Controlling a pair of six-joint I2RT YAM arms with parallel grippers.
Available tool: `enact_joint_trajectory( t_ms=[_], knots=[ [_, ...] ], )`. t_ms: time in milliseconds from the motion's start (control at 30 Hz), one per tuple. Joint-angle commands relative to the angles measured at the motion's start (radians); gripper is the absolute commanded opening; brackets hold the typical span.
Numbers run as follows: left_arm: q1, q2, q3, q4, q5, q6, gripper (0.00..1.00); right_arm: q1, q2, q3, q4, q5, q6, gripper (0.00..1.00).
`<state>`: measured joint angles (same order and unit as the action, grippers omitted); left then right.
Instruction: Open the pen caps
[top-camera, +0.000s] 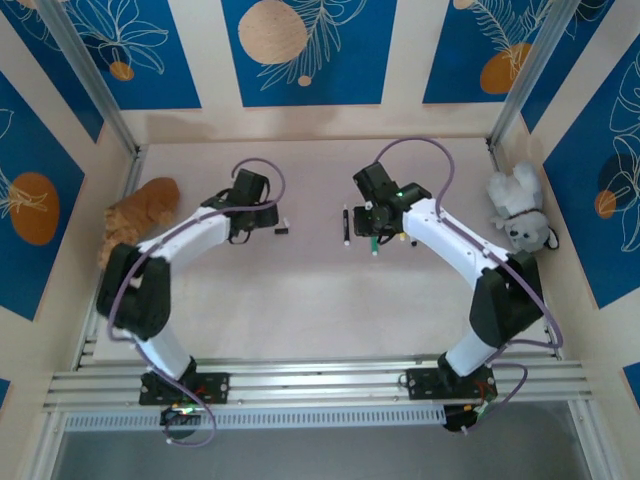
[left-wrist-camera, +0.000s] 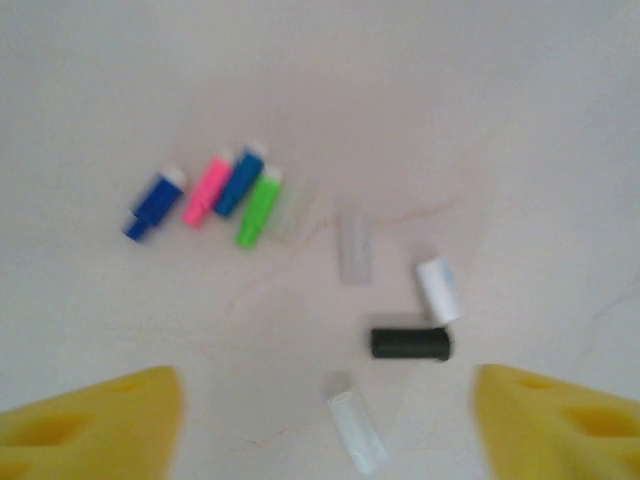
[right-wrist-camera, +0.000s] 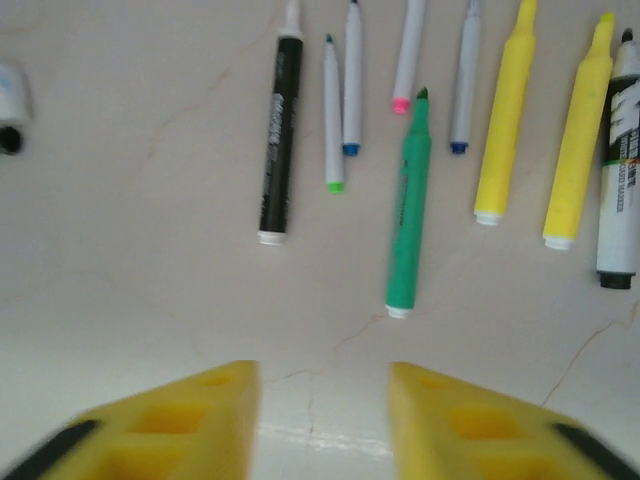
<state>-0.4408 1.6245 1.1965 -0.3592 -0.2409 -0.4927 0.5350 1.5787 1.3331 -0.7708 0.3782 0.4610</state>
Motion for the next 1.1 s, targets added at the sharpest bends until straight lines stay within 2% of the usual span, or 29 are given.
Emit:
enact_joint_trajectory(
  t_ms=[0, 33, 67, 100, 200, 267, 367, 433, 533, 600, 700, 800, 867, 933, 1000, 1033, 1067],
  knots=[
    [0.0, -0.169, -0.049, 0.006, -0.094, 0.034, 1.0, 0.013, -0.082, -0.025, 0.045, -0.057, -0.017, 0.64],
    [0.002, -0.213, -0.074, 0.022, -0.123, 0.044, 1.0, 0.013, -0.098, -0.037, 0.054, -0.067, -0.022, 0.83],
    [0.002, -0.249, -0.1, 0.044, -0.148, 0.064, 1.0, 0.013, -0.111, -0.049, 0.061, -0.069, -0.025, 0.94],
    [0.003, -0.287, -0.137, 0.077, -0.167, 0.102, 1.0, 0.015, -0.124, -0.066, 0.068, -0.063, -0.027, 1.0],
    [0.004, -0.395, -0.305, 0.267, -0.226, 0.275, 1.0, 0.019, -0.159, -0.13, 0.099, -0.042, -0.031, 0.99],
    [0.005, -0.466, -0.428, 0.38, -0.282, 0.338, 1.0, 0.02, -0.18, -0.174, 0.124, -0.02, -0.025, 0.99],
    [0.005, -0.544, -0.662, 0.682, -0.35, 0.431, 1.0, 0.027, -0.231, -0.254, 0.2, 0.03, -0.027, 0.99],
    [0.006, -0.553, -0.801, 0.918, -0.388, 0.574, 1.0, 0.051, -0.3, -0.349, 0.32, 0.092, -0.074, 0.99],
    [0.065, -0.478, -0.856, 1.03, -0.445, 0.64, 1.0, 0.054, -0.392, -0.466, 0.459, 0.138, -0.116, 0.99],
    [0.112, -0.408, -0.886, 1.105, -0.408, 0.623, 1.0, 0.025, -0.422, -0.493, 0.475, 0.132, -0.112, 0.99],
    [0.162, -0.238, -0.938, 1.396, -0.366, 0.603, 1.0, -0.024, -0.427, -0.523, 0.487, 0.135, -0.122, 0.99],
    [0.163, -0.045, -0.906, 1.592, -0.369, 0.675, 1.0, -0.05, -0.422, -0.581, 0.561, 0.182, -0.187, 0.99],
    [0.18, -0.119, -0.896, 1.429, -0.325, 0.615, 1.0, -0.068, -0.426, -0.632, 0.644, 0.231, -0.243, 0.99],
    [0.232, -0.108, -0.899, 1.446, -0.238, 0.585, 1.0, -0.094, -0.428, -0.703, 0.766, 0.264, -0.335, 0.99],
    [0.267, -0.12, -0.882, 1.37, -0.126, 0.559, 1.0, -0.127, -0.423, -0.742, 0.852, 0.293, -0.382, 0.99],
    [0.291, -0.09, -0.891, 1.39, -0.065, 0.546, 1.0, -0.154, -0.422, -0.753, 0.866, 0.284, -0.38, 0.99],
    [0.306, -0.03, -0.899, 1.511, -0.065, 0.547, 1.0, -0.184, -0.423, -0.765, 0.879, 0.268, -0.369, 0.99]
  ],
)
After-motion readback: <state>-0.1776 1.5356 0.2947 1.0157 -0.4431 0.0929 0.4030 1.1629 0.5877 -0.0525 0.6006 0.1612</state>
